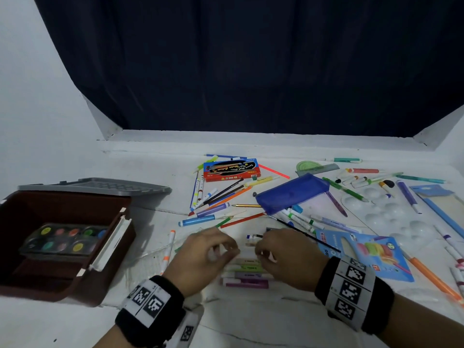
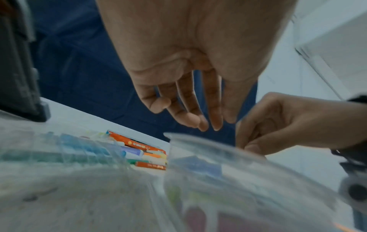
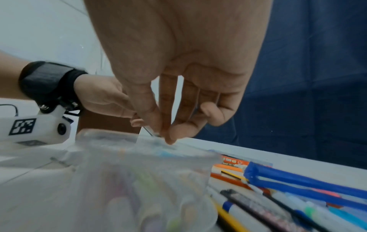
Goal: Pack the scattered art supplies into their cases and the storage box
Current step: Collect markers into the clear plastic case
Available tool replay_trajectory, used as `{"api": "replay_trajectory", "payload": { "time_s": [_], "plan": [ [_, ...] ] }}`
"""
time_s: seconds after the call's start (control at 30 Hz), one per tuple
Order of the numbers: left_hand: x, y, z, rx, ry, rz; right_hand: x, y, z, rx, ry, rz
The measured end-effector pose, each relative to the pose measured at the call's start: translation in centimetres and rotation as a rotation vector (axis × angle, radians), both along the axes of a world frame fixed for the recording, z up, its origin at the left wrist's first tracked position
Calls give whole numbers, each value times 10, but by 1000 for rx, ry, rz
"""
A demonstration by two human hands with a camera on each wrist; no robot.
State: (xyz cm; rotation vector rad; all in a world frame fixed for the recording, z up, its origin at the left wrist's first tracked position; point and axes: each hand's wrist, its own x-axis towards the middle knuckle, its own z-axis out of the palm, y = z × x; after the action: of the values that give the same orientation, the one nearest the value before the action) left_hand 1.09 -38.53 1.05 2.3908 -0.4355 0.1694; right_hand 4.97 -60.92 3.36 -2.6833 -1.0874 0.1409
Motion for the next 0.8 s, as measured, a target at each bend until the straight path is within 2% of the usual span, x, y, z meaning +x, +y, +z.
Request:
{"api": "replay_trajectory", "payload": {
  "time_s": [0.07, 0.17, 0.3, 0.4, 0.6, 0.8],
  "plan": [
    [11, 14, 2, -45, -33, 119, 14, 3, 8, 34, -17, -6],
    [38, 44, -7, 62, -71, 280, 44, 11, 13, 64, -61, 18],
    [74, 67, -15, 314, 113, 389, 89, 33, 6, 27, -54, 89],
    [90, 69, -18, 445, 242, 406, 116, 54, -3, -23, 8, 141],
    [108, 74, -25, 554, 337, 383, 150, 89, -27, -106, 61, 197],
    [108, 74, -24, 524, 306, 415, 165, 104, -42, -194, -125, 291]
  ]
}}
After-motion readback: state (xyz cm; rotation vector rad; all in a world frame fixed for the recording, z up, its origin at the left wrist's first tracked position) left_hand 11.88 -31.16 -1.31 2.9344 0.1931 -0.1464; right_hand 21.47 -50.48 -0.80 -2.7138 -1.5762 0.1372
